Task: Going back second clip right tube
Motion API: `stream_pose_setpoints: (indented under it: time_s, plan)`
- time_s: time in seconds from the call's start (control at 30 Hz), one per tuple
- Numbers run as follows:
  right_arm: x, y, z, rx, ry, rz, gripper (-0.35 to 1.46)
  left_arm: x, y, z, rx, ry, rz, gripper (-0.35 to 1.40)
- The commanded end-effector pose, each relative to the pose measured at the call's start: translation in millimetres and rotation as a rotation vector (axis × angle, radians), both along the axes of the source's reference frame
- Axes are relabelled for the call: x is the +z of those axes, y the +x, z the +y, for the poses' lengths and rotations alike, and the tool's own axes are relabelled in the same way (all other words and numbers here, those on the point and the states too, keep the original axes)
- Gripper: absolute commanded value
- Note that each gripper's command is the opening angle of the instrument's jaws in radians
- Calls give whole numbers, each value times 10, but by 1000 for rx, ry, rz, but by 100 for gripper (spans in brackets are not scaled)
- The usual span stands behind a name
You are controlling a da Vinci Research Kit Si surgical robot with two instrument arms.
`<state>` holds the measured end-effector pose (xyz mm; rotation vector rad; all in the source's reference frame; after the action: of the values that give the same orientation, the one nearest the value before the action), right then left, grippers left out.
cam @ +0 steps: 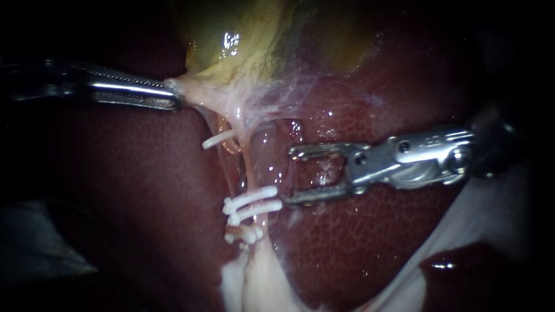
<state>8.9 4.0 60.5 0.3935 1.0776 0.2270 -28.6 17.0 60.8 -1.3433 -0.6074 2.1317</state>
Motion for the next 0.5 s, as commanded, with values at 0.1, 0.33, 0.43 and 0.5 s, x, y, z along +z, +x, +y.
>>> stream_pose_setpoints:
  time_s: [0.1, 0.33, 0.43, 0.5]
  plan:
    - [-24, -19, 4, 10, -30, -10, 50, 0, 0, 0, 1, 0, 0, -35]
    - [-52, -32, 5, 35, -55, -32, 50, 2, 0, 2, 1, 0, -1, -35]
    - [-51, -35, 3, 22, -49, -24, 50, 6, -2, 2, 1, -1, -4, -35]
    - [-51, -37, 3, 1, -38, -10, 50, 11, -5, 3, 0, -3, -3, -35]
